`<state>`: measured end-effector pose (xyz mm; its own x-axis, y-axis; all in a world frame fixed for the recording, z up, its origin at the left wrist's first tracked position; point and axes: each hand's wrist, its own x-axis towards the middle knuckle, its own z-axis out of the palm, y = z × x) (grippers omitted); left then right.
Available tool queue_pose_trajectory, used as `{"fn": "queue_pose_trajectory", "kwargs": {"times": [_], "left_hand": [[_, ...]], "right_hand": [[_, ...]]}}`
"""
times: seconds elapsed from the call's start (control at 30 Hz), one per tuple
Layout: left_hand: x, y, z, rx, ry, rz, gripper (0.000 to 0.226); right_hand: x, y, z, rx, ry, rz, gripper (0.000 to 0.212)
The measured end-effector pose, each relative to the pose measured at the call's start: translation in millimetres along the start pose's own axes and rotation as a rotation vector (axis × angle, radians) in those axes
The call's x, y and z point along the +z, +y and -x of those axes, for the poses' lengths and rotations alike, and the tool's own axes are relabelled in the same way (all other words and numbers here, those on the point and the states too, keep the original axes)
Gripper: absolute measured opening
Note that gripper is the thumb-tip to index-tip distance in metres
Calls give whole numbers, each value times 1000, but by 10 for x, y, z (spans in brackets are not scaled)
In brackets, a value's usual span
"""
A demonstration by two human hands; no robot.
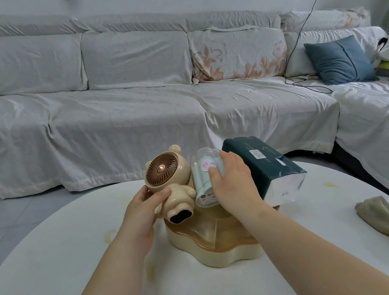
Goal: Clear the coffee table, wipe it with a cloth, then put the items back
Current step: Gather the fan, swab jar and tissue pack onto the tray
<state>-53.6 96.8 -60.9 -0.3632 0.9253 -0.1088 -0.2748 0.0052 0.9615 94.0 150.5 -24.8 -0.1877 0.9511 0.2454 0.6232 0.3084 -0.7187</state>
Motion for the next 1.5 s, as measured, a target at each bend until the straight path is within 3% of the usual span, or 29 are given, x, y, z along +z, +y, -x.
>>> {"fn": "queue_pose_trajectory", "kwargs": {"times": [0.1,0.23,0.4,0.5,0.57,0.63,0.73,0.83,0.97,1.17,1.37,1.5], "left_hand": [[-7,-26,-7,-43,-22,36,26],[23,-43,-11,-69,-9,84,49],[30,-46,-25,-76,-16,88,51],[28,-40,-21,-92,-27,70,51],[33,-36,-25,-102,-27,55,50],[51,-34,-35,-106,-23,43,49],[79,-37,-49,-111,-14,33,50],[97,-46,-50,-111,-5,21,50],[142,-29,-32,-126,15,-54,47],[137,23,-46,-195,22,-205,44],[156,0,-48,-194,47,-239,39],[148,11,-38,-199,43,-252,39]], "right_hand": [[-5,-51,20,-57,-20,79,48],[-165,-154,41,-137,29,-19,44],[-662,-71,-7,-336,341,-132,34],[-941,191,-194,-153,480,-151,36],[-1056,412,-319,138,395,-251,43],[-1103,596,-361,416,159,-447,49],[-1078,815,-313,617,-198,-540,37],[-1021,949,-315,663,-326,-603,30],[-996,1011,-333,691,-379,-686,36],[-1015,1041,-304,700,-464,-694,24],[-1032,1180,-236,650,-565,-761,32],[-1019,1298,-187,669,-542,-807,42]]}}
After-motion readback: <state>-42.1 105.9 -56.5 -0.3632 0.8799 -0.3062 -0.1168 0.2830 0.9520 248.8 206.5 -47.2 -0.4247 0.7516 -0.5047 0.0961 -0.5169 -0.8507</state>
